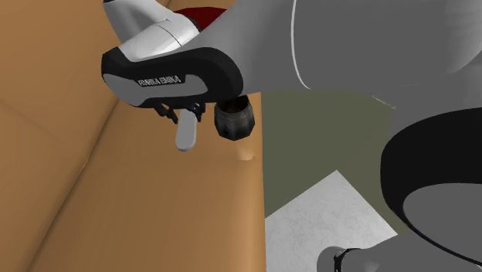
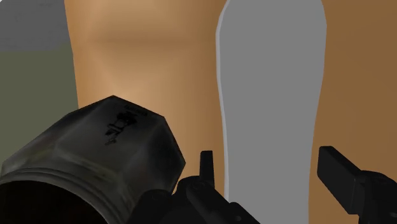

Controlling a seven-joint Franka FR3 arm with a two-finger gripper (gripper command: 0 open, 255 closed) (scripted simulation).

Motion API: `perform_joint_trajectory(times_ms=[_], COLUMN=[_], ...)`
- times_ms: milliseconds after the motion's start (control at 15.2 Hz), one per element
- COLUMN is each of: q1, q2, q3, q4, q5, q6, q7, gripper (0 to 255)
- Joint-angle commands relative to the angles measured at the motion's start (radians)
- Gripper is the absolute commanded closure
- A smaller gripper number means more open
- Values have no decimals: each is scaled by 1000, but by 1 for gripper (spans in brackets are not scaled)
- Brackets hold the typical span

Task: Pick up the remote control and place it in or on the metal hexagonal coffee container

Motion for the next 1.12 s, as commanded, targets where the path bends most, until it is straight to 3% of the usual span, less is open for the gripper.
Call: perform_joint_trajectory(times_ms=[0,1056], q1=[-1,4], q2=[-9,-35], q3=[1,7], q4=[15,196], q5=[4,18], q6=[-24,-228], q7=[-4,-24], gripper=[255,255])
